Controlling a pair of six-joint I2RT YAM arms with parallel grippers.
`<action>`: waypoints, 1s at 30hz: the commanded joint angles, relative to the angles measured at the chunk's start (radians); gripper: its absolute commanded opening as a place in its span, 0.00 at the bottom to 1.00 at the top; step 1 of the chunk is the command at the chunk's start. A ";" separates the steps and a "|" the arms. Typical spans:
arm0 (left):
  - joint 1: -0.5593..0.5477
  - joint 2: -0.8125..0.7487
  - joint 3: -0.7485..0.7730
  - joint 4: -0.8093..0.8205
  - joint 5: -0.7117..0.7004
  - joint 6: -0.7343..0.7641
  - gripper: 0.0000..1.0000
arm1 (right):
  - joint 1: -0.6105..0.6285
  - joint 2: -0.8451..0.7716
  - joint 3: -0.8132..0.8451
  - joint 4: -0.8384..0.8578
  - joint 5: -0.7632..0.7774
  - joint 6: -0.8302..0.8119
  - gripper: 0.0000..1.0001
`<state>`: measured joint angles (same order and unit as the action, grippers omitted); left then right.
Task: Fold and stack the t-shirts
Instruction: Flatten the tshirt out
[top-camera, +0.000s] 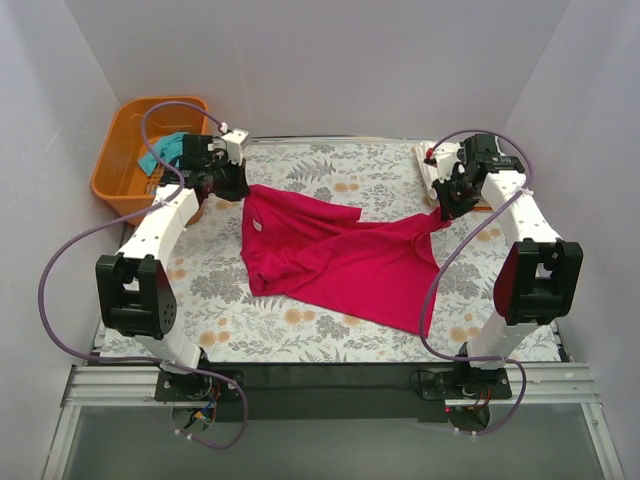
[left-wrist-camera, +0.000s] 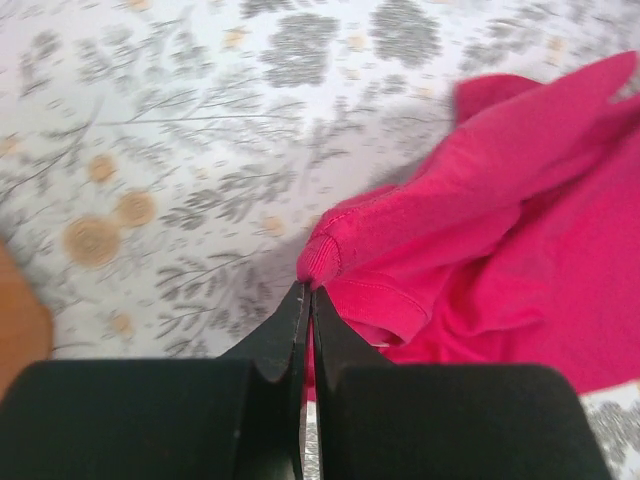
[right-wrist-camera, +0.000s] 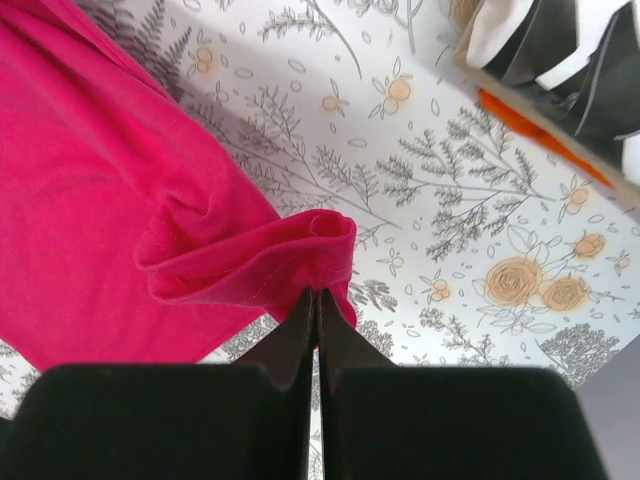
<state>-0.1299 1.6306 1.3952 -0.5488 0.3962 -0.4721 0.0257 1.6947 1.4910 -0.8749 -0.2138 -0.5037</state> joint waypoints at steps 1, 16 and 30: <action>0.035 0.038 0.041 0.032 -0.097 -0.034 0.00 | -0.007 -0.007 -0.018 -0.012 0.022 -0.039 0.01; 0.058 0.368 0.341 -0.014 -0.157 -0.111 0.16 | -0.009 -0.027 -0.057 -0.027 0.005 -0.076 0.01; 0.037 -0.144 -0.206 -0.266 0.210 0.302 0.74 | -0.009 -0.101 -0.093 -0.088 -0.030 -0.127 0.01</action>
<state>-0.0521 1.5486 1.3304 -0.7078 0.5598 -0.3161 0.0212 1.5970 1.4220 -0.9401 -0.2588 -0.6079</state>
